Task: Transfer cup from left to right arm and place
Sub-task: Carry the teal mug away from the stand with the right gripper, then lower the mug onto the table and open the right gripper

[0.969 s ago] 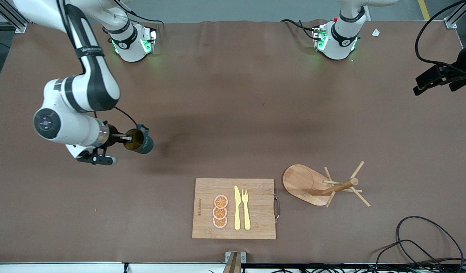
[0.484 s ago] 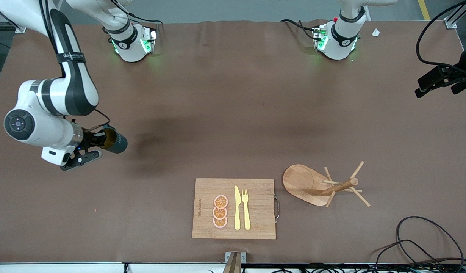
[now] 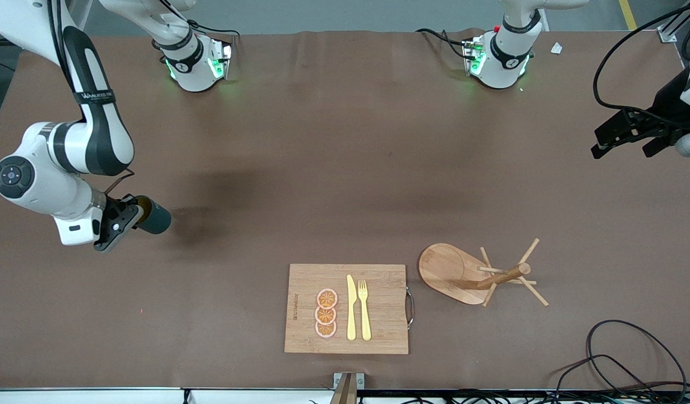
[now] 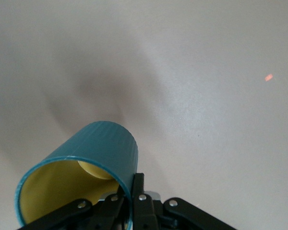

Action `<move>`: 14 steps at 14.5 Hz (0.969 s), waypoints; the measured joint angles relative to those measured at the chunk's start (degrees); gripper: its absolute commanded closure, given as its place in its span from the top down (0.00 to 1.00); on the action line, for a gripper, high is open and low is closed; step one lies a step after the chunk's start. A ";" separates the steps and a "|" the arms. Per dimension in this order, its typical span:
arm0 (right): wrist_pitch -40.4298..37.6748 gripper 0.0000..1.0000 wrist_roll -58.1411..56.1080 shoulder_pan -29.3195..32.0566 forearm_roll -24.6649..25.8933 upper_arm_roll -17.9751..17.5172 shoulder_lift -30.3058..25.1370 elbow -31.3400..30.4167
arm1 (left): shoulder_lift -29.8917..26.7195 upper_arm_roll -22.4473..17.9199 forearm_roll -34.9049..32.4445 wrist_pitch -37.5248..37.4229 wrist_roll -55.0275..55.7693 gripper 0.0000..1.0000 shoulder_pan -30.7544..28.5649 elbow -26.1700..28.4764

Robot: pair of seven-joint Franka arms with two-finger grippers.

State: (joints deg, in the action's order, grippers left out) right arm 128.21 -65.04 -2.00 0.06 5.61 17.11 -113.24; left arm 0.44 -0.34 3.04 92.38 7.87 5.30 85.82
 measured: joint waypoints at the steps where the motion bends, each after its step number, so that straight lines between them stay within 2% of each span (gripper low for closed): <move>1: 0.44 0.00 -3.79 0.16 0.00 0.00 0.00 -0.34 | -0.03 -0.01 0.00 0.01 0.00 1.00 -0.10 0.00; 6: 0.82 0.00 -17.60 0.17 0.17 -0.19 -0.08 -0.84 | -0.09 -0.02 0.00 0.01 0.00 1.00 -0.41 0.01; 10: 1.70 0.00 -19.27 -0.16 2.24 -0.71 -0.10 -3.83 | -0.09 -0.04 0.00 0.01 0.00 1.00 -0.45 0.10; 14: 6.69 0.00 -19.28 -1.35 2.64 -1.03 -0.11 -7.99 | -0.09 -0.05 0.00 0.01 0.00 1.00 -0.57 0.11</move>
State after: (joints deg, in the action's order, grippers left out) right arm 134.89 -84.33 -3.34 2.70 4.58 17.00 -121.24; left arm 0.35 -0.40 3.04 92.39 7.87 4.73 85.92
